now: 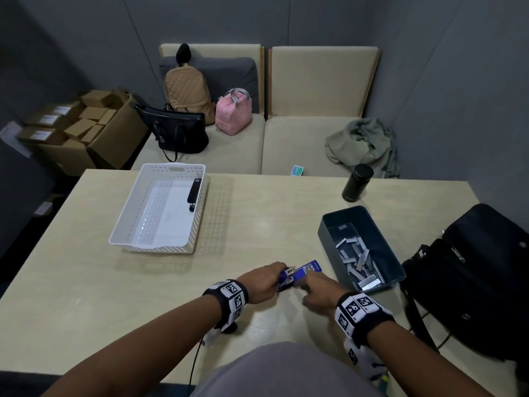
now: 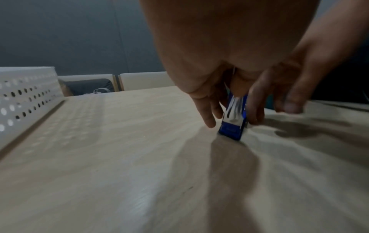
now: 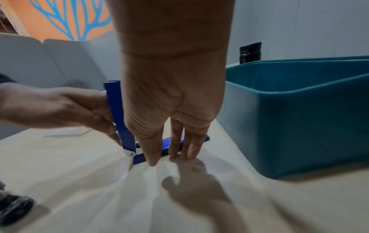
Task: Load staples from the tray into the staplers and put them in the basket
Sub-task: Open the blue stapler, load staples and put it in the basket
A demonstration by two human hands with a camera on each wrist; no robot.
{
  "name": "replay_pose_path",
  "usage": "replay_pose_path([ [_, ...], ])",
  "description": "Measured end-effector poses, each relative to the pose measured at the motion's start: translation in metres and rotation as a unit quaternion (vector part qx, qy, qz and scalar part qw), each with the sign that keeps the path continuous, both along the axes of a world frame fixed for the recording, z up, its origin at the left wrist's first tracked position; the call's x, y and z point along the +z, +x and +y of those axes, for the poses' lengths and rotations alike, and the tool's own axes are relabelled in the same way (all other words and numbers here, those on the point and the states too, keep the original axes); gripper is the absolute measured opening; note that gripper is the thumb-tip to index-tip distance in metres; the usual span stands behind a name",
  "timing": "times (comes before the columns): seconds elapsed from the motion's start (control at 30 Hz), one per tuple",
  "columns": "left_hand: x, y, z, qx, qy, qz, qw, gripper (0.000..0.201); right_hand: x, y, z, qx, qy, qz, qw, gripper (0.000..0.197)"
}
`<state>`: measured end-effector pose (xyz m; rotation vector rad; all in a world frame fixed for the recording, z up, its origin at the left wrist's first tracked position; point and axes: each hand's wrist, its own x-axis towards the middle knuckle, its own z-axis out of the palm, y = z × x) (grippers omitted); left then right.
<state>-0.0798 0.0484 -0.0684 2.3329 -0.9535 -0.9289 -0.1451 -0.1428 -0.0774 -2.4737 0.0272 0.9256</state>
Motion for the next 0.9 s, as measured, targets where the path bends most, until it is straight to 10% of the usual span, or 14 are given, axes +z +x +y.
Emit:
replay_pose_path([
  [0.4,-0.011,0.000,-0.032,0.061,0.024,-0.073,0.995,0.043,0.002,0.009,-0.006,-0.171,0.062,-0.115,0.977,0.014],
  [0.53,-0.010,0.002,-0.037,0.045,0.059,-0.114,0.991,0.043,0.003,0.012,-0.011,-0.224,0.073,-0.168,0.957,0.032],
  [0.9,0.004,0.006,-0.046,-0.013,0.050,-0.113,0.992,0.041,0.012,0.015,-0.013,-0.149,0.056,-0.174,0.972,0.026],
])
